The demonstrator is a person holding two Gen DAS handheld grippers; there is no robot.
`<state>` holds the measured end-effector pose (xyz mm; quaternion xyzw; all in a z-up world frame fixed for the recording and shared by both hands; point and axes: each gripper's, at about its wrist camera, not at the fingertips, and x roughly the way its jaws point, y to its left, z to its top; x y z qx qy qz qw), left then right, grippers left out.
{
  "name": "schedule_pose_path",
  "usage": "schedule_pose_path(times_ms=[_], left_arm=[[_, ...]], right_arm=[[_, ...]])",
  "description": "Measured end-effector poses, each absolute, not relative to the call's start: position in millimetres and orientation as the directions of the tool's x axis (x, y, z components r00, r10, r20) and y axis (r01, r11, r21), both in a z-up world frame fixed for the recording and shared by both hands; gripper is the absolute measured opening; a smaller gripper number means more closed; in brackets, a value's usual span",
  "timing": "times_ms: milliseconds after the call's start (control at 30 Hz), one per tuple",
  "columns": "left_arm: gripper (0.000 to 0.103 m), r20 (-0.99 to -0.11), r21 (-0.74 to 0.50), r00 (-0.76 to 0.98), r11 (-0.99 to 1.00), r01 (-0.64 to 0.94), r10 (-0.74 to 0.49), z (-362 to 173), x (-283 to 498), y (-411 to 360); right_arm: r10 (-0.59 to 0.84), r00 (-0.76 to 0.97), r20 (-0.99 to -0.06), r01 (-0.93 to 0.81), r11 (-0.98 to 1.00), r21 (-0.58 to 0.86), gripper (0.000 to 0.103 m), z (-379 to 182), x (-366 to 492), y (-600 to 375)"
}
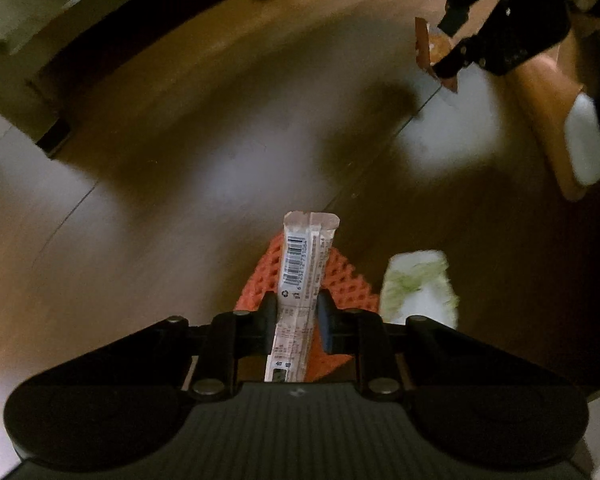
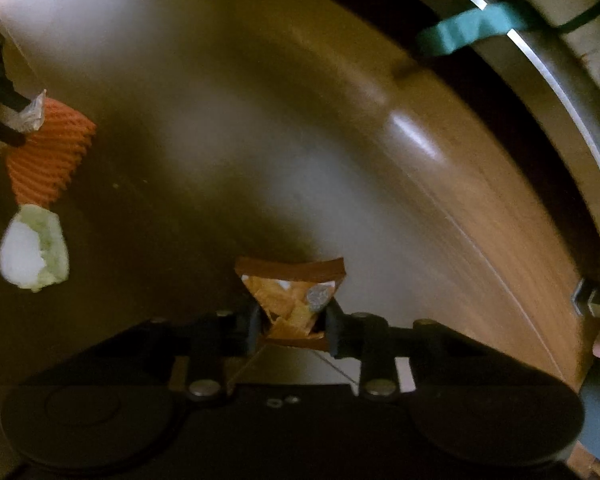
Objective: Collect trash
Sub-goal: 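Carry the wrapper stick with the left tool while the right tool carries the snack wrapper to the wastebasket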
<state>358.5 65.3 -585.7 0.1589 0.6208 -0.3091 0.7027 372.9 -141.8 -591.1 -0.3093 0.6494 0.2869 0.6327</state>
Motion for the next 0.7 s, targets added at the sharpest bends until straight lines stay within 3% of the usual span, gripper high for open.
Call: schedule_pose_path(times_ms=[300,433,700], left_arm=[[0.018,-0.955,-0.122,0.147,0.795,0.595,-0.257,-501,346,83],[0.01,-0.939,-0.088,0.219,0.799,0.595,-0.266,-451,342,86],[0.01,-0.887,-0.007,0.38,0.83,0.558,-0.263,-347,329,80]], right_arm=[[0.097,0.061,-0.993,-0.739,0.673,0.02,0.028,-478,369,-124],[0.182,0.131,-0.974,-0.713,0.7,0.035,0.028,-410,366,-119],[0.284,0.253,-0.925,-0.636,0.769,0.062,0.028,-303,346,-122]])
